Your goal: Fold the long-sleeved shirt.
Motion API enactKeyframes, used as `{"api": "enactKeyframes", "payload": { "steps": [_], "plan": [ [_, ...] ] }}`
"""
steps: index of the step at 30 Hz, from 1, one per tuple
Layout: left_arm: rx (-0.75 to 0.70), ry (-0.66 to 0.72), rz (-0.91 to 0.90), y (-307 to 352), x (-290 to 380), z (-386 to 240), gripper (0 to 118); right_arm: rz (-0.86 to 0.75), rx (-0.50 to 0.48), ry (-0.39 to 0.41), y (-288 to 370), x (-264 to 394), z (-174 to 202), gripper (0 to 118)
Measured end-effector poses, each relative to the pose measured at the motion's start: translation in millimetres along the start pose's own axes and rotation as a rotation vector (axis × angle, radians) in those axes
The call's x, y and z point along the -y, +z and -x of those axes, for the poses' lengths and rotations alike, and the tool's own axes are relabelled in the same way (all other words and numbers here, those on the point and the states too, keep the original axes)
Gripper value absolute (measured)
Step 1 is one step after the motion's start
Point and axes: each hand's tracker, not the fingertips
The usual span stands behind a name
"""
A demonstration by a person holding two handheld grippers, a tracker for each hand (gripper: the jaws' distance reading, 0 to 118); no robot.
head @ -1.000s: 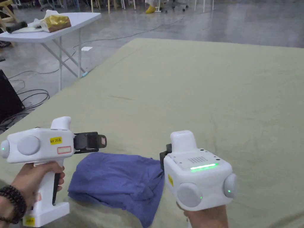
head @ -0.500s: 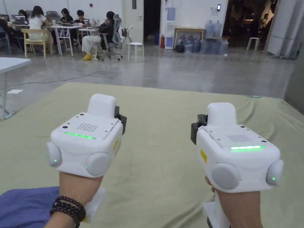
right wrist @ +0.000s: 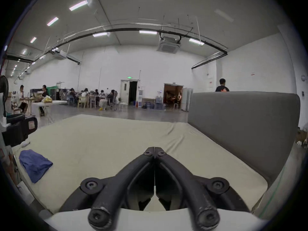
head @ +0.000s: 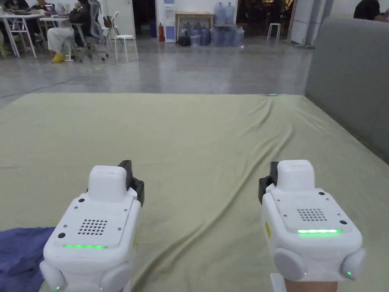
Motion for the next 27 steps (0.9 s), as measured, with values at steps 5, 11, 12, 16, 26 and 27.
{"api": "enactKeyframes", "payload": {
  "steps": [5, 11, 12, 16, 26, 27],
  "plan": [
    [-0.013, 0.008, 0.045, 6, 23, 7, 0, -0.007, -0.012, -0.039, 6, 21, -9, 0],
    [-0.015, 0.05, 0.071, 7, 41, 14, 0, 0.0, 0.001, 0.014, 5, 32, 0, 0],
    [-0.017, 0.037, 0.08, 7, 43, 12, 0, 0.009, 0.008, 0.026, 4, 33, 2, 0],
    [-0.006, 0.018, 0.08, 8, 47, 8, 0, 0.012, 0.0, 0.025, 2, 33, 6, 0],
    [0.016, 0.052, 0.054, 9, 45, 7, 35, 0.025, -0.044, 0.012, 3, 28, 7, 77],
    [0.02, 0.052, 0.05, 9, 43, 7, 70, 0.043, -0.051, 0.014, 1, 27, 8, 101]
  ]
}}
